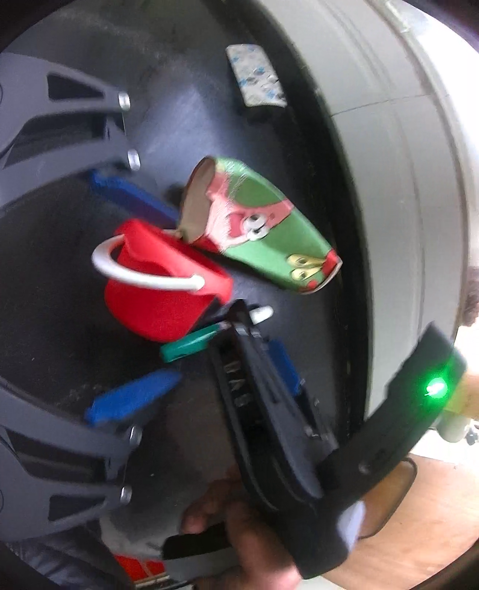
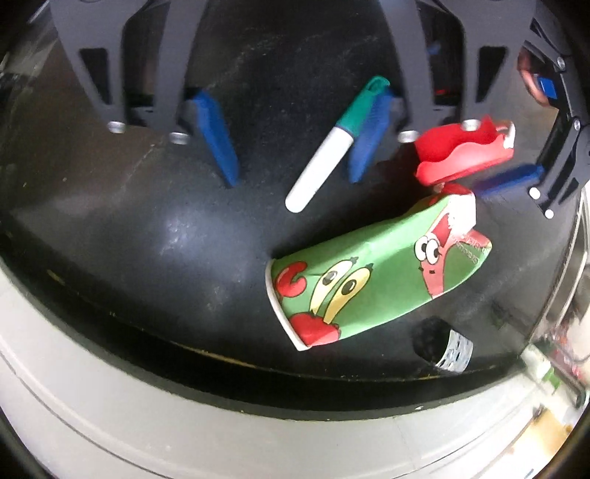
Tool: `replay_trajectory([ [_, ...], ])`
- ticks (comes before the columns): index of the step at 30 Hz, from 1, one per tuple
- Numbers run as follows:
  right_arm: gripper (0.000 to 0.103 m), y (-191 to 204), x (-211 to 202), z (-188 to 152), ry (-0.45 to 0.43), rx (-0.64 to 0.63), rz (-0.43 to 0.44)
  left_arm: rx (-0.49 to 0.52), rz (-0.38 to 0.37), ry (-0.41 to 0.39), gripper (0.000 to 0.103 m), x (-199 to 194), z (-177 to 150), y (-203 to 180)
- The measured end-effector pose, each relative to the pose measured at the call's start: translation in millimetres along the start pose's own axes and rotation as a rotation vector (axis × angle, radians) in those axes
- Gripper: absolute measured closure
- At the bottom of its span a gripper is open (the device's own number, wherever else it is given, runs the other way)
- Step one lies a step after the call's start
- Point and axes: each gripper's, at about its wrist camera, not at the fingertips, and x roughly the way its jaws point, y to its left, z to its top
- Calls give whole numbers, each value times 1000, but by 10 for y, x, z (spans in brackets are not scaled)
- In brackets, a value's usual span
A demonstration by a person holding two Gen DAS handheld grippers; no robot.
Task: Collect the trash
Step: 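Grasp the red cup by its rim with left tool while right tool grasps green marker, then carry red cup and green marker to the black bin and release both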
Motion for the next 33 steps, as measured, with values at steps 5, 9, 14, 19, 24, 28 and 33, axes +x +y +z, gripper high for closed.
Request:
replay_trajectory([
  [5,89,-36,-35,-25,7,1,23,29,-1,46,64,50,-68,-107],
  [9,89,-69,-72,-102,5,18,50,-25,6,56,81,34,-77,-110],
  [14,89,-59,-195,-190,-13,4,66,-73,14,46,81,-78,-73,-132],
  [19,89,-29,-310,-225,-34,-8,71,-88,37,25,81,-271,-98,-173],
  [24,89,67,-507,-292,-70,-34,79,-94,77,9,81,-513,-189,-309],
  [28,89,197,-704,-394,-104,-70,88,-97,108,7,81,-689,-302,-471],
  [33,89,310,-951,-647,-131,-118,100,-130,150,4,81,-883,-461,-631],
])
